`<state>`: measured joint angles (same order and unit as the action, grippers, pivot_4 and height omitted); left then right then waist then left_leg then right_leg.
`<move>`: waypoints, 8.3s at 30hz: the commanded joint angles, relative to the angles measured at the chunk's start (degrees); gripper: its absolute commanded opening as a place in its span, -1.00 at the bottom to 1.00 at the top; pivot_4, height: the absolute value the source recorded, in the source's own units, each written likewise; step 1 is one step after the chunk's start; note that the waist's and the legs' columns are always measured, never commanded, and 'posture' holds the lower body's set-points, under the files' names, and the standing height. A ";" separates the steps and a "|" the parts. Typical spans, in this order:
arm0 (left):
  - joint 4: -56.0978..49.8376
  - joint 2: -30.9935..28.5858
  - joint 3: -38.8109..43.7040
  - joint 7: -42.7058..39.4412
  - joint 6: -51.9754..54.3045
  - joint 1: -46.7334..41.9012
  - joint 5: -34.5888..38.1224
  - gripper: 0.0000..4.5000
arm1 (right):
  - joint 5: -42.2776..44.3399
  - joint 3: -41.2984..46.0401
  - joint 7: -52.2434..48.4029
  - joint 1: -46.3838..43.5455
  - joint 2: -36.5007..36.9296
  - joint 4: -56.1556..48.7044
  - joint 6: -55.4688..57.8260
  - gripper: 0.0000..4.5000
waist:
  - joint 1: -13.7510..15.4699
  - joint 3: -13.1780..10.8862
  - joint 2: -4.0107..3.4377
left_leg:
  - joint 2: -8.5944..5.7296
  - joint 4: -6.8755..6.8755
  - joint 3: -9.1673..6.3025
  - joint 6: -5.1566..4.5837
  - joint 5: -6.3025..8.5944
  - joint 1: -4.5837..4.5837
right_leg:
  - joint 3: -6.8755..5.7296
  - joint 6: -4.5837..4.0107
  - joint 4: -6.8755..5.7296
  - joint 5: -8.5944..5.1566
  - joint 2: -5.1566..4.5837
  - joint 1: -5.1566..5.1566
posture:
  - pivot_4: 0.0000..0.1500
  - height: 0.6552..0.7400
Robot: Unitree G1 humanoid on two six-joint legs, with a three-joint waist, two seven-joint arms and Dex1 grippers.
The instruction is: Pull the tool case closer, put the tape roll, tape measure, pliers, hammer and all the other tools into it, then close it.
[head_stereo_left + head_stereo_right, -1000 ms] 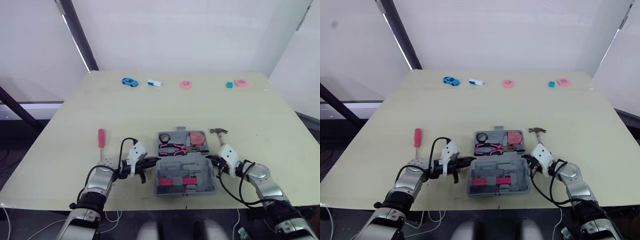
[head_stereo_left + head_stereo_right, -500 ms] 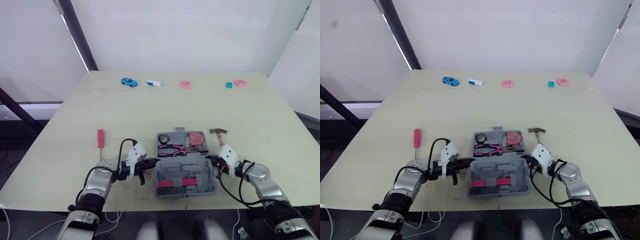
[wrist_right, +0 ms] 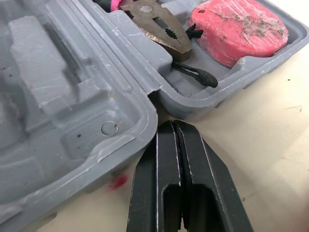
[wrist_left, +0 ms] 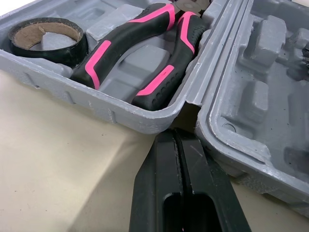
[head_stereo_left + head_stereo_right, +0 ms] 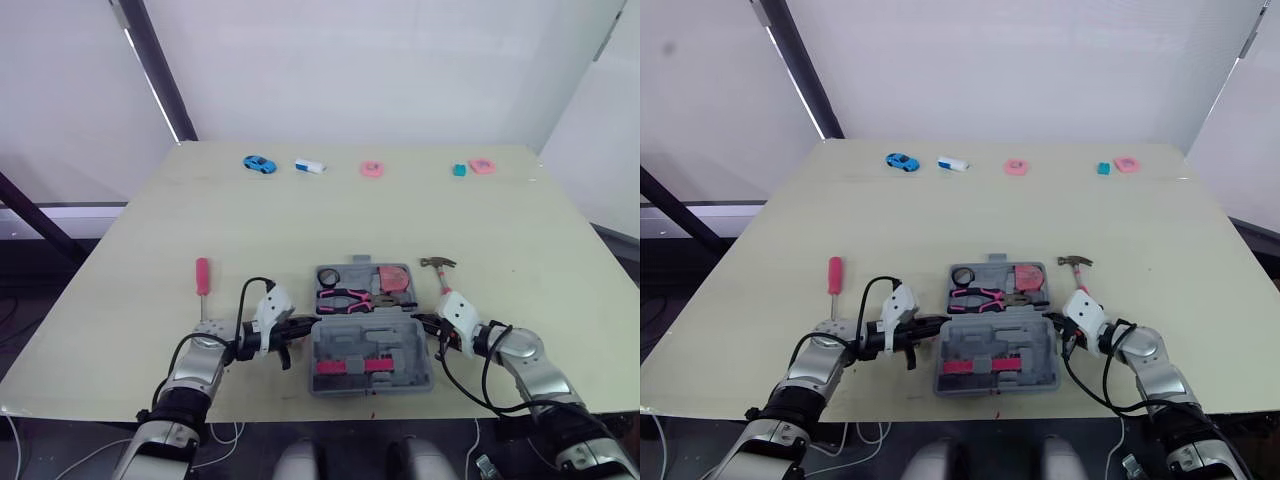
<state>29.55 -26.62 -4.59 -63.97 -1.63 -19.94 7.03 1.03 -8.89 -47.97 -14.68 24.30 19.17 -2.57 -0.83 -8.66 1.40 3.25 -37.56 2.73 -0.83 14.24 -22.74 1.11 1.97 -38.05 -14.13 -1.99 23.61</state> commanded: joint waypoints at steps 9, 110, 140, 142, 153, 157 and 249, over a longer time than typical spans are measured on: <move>-6.08 -1.79 5.74 0.07 -0.31 2.50 6.79 -1.00 | 6.26 5.59 -0.52 4.42 2.72 -7.36 -1.22 -0.99 | 0.08 0.00 0.00 | 0.00 0.00 0.00 0.00 0.00 -0.03 | -0.01 0.00 0.02 0.00 -0.01 0.00 | 1.00 1.00; -44.71 19.19 7.52 64.07 42.49 19.41 0.06 -0.96 | 29.43 13.60 -20.71 13.32 13.27 -31.80 4.71 1.00 | 0.78 0.17 0.05 | -0.13 0.06 -0.06 0.00 0.01 0.07 | 0.18 0.04 0.12 0.01 -0.02 -0.12 | 1.00 1.00; -49.94 -17.15 4.59 8.49 39.37 11.92 19.79 -0.96 | 29.97 14.59 -21.92 11.46 12.62 -29.83 4.86 1.00 | 0.49 0.01 0.09 | -0.08 0.07 0.01 0.00 0.01 0.04 | 0.15 -0.14 0.15 -0.10 -0.04 -0.09 | 1.00 1.00; -49.65 -18.90 1.70 5.60 38.75 9.54 18.84 -0.96 | 29.85 14.87 -21.32 11.72 12.53 -30.03 4.76 1.00 | 0.42 0.01 0.08 | -0.08 0.07 -0.01 0.00 0.01 0.04 | 0.15 -0.03 0.14 -0.04 -0.02 -0.09 | 1.00 1.00; -40.00 -18.48 -15.35 -0.88 43.12 -9.18 11.35 -0.96 | 29.09 17.95 -19.12 14.63 13.62 -30.68 3.20 1.00 | 0.46 -0.04 0.08 | -0.09 0.07 -0.01 0.00 0.01 0.02 | 0.16 0.04 0.15 -0.02 0.02 -0.08 | 1.00 1.00; -35.89 -16.22 -22.67 -2.39 42.06 -15.36 5.57 -0.96 | 29.08 19.42 -17.98 16.66 13.69 -32.18 3.04 1.00 | 0.31 -0.04 0.08 | -0.09 0.07 -0.04 0.00 0.01 0.01 | 0.16 0.05 0.15 -0.02 0.06 -0.08 | 1.00 1.00; -19.41 -2.49 -27.31 -7.10 37.45 -28.27 -9.04 -0.21 | 26.41 18.05 -14.88 19.81 12.17 -32.56 -0.32 1.00 | 0.62 -0.09 0.09 | -0.10 -0.68 -0.20 -0.02 0.01 -0.25 | 0.49 0.20 -0.04 0.07 0.34 -0.16 | 1.00 1.00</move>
<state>13.85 -27.92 -34.62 -70.79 35.22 -46.34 -2.48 26.98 9.17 -62.57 5.80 36.68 -12.49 -1.65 -0.21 -8.75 1.48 3.16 -38.24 2.53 -0.84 14.25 -22.99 1.60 2.17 -38.09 -14.06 -1.65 23.45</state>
